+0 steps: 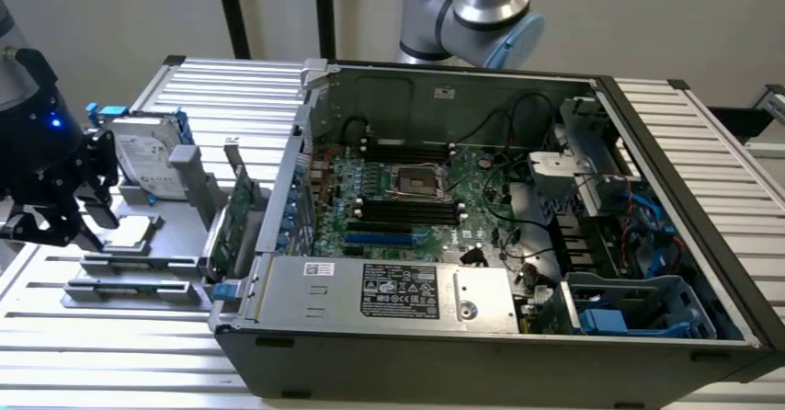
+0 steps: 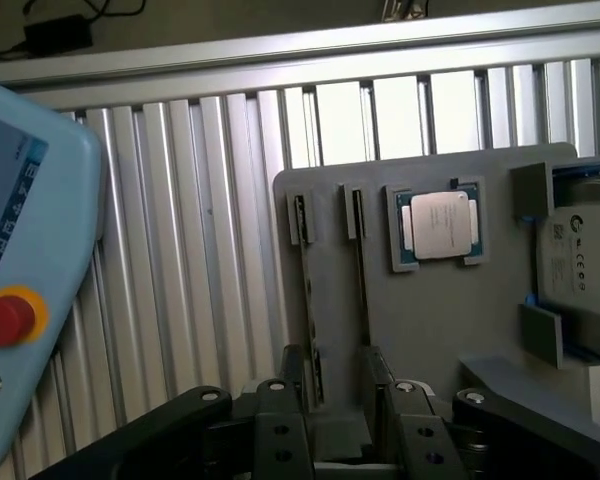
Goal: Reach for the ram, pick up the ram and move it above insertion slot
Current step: 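Pick up the ram and move it above insertion slot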
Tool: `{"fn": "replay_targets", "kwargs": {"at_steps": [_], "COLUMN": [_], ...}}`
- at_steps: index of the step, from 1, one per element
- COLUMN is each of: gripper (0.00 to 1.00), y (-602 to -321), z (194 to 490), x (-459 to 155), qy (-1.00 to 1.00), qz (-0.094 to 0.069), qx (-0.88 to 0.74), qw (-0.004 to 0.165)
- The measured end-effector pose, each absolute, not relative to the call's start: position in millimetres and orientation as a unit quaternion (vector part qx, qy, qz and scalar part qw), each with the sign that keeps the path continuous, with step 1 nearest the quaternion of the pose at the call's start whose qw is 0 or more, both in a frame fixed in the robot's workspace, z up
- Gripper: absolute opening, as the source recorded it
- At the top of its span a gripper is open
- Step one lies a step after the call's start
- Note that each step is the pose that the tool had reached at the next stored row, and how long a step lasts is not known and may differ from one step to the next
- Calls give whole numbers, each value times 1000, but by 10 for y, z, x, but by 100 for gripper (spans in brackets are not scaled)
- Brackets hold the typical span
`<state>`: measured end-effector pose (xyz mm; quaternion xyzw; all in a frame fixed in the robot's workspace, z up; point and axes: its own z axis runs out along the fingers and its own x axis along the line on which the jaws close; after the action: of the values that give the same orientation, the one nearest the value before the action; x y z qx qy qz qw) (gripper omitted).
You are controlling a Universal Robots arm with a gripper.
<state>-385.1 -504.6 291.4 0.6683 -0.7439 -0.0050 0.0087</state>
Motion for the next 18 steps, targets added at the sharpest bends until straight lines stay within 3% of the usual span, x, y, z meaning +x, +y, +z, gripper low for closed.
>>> {"fn": "replay_targets", "kwargs": {"at_steps": [18], "gripper": [36], "y": [-5091], "z": [2587], "x": [-3867], "qy": [-735], "qz": [-5], "qx": [678], "qw": [9]}}
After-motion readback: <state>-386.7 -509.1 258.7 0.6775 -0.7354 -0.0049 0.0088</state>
